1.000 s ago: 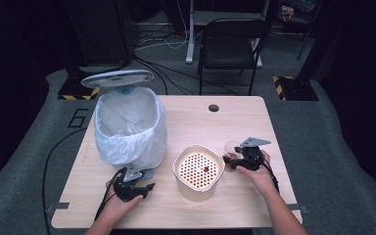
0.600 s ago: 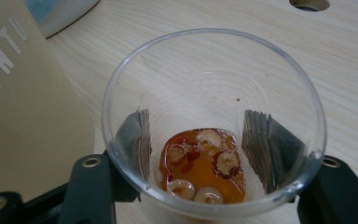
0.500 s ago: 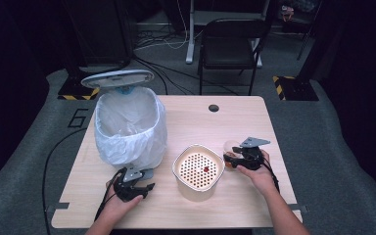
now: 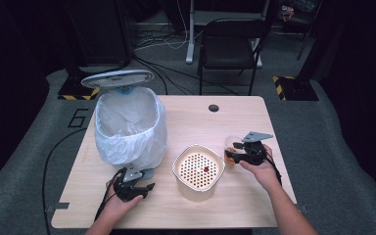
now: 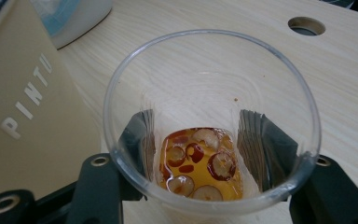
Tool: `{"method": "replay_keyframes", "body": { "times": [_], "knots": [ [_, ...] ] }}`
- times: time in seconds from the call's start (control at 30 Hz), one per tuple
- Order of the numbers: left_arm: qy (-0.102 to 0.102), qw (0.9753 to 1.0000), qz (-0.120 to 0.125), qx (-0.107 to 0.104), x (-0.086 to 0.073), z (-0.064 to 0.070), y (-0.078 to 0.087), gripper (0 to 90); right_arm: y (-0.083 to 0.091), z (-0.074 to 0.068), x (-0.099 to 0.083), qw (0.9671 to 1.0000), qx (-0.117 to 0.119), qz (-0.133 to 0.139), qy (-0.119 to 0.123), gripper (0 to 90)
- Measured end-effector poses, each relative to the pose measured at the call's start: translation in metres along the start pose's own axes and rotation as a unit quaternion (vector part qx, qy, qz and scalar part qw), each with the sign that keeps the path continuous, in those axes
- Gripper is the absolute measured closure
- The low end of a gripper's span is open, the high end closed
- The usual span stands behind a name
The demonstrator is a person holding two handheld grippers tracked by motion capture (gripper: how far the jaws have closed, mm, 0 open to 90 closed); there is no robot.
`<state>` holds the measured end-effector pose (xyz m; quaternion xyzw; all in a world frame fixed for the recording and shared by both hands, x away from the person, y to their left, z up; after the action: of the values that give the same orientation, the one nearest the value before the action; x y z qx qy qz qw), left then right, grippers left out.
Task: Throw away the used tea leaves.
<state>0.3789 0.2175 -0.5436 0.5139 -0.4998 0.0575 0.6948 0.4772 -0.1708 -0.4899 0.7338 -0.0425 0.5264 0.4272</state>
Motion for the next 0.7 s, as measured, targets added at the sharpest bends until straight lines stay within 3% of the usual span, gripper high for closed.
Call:
{"method": "replay_keyframes", "body": {
  "times": [0.43,0.7],
  "knots": [
    [0.000,1.0000,0.000,0.000,0.000,0.000,0.000,38.9,0.017,-0.003,0.032,0.9997,-0.002,-0.003,0.025,46.6],
    [0.000,1.0000,0.000,0.000,0.000,0.000,0.000,38.9,0.022,-0.009,0.061,0.9990,0.006,0.000,0.044,46.7]
  ]
}}
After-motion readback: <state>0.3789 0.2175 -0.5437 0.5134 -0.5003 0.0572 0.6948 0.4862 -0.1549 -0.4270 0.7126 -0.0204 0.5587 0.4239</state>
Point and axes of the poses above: each handheld gripper's, and its own axes: y roughly backward along the jaws, x roughly out of its top, z roughly to its right, the point moved 4 cm from there along -y, roughly forward along the jaws, and after that the axes turned 4 degrees about x, right-handed, at the moved point
